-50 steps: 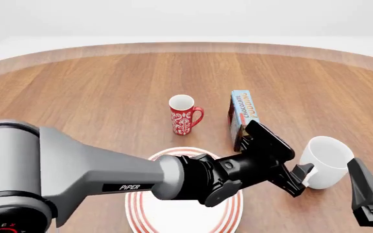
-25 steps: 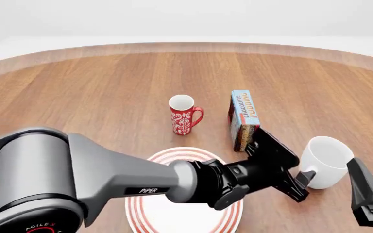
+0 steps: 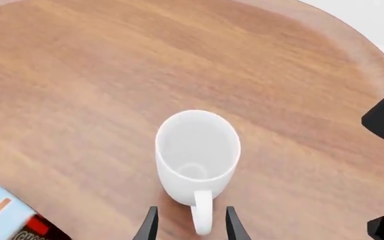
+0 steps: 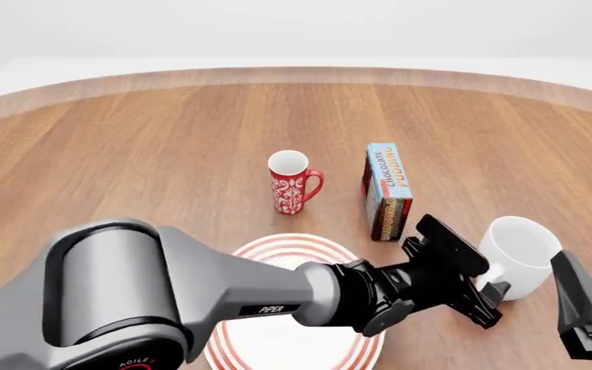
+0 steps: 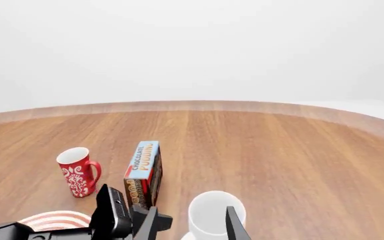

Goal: Pick up the white mug and put it on the plate, and put the chocolate pudding to the right of the plate.

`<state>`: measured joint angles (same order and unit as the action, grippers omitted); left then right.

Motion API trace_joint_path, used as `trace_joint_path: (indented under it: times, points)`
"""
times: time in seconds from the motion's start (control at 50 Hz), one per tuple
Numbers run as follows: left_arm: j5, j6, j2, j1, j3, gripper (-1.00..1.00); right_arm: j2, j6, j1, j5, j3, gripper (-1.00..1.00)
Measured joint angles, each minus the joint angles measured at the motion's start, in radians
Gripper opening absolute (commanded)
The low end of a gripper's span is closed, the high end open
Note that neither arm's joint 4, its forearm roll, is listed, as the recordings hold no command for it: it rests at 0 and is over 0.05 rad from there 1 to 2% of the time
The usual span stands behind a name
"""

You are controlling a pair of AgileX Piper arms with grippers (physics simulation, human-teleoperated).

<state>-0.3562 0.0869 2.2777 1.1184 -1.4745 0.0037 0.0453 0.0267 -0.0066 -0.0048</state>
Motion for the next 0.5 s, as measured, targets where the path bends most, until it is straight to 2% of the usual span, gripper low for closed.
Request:
trace_joint_path:
  times: [0.18,0.5]
  points:
    - [0.018,0.001,0.029,0.009,-0.029,1.00,0.004,0.002,0.000,-0.003,0.000,1.00]
    - [0.022,0.006,0.032,0.017,-0.009,1.00,0.004,0.005,0.000,-0.002,0.000,1.00]
